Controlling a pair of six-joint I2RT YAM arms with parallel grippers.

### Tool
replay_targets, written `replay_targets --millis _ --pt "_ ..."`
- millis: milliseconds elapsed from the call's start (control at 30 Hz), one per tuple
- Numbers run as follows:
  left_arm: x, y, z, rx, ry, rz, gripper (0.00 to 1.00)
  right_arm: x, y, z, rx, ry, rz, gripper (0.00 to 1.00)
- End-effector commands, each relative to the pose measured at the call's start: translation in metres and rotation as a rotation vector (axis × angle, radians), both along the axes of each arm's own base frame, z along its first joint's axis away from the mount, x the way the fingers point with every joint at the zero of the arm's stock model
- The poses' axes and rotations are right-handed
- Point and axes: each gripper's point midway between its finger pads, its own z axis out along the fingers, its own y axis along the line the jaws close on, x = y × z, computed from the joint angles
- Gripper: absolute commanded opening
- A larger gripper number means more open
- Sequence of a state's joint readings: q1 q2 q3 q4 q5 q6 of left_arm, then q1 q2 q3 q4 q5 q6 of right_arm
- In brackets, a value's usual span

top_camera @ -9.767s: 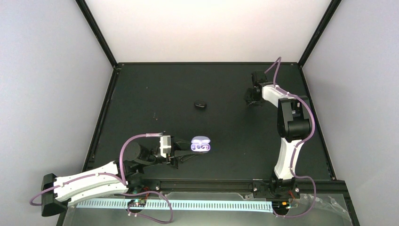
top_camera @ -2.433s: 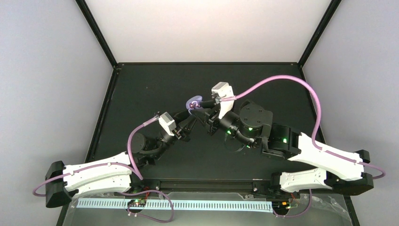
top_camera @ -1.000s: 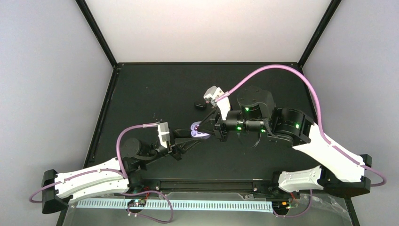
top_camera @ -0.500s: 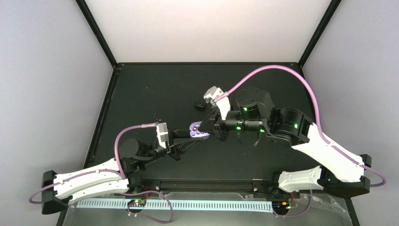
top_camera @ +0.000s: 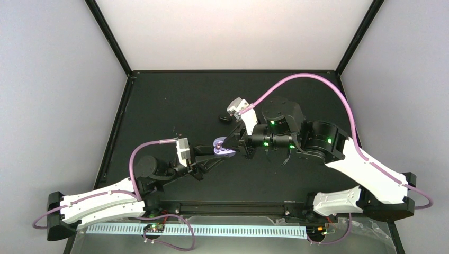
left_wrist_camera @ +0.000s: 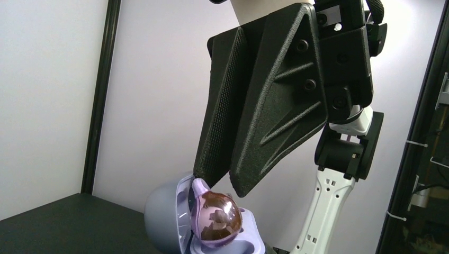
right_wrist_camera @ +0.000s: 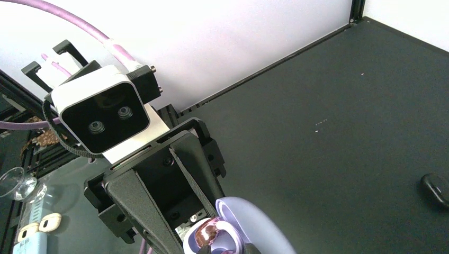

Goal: Insert the wireless bluetooth earbuds into the charging case
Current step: Adjust the earbud with the charging case.

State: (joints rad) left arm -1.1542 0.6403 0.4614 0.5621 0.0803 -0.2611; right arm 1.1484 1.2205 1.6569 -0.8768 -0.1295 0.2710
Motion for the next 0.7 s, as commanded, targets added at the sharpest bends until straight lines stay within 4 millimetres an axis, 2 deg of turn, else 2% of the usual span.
replay_targets --millis 0,333,667 --pt "-0.009 0.003 0.01 -0.018 -0.034 -0.03 0.01 0.008 -0.001 -0.008 -0.026 0.004 -0.036 0.16" --pt "-0.009 0.001 0.009 -0.013 -0.036 -0.035 0.02 0.007 0.0 -0.011 -0.037 0.006 -0.034 0.16" --pt "-0.008 -0.003 0.002 0.008 -0.028 -0.039 0.01 -0.008 -0.004 0.018 0.073 -0.009 0.031 0.17"
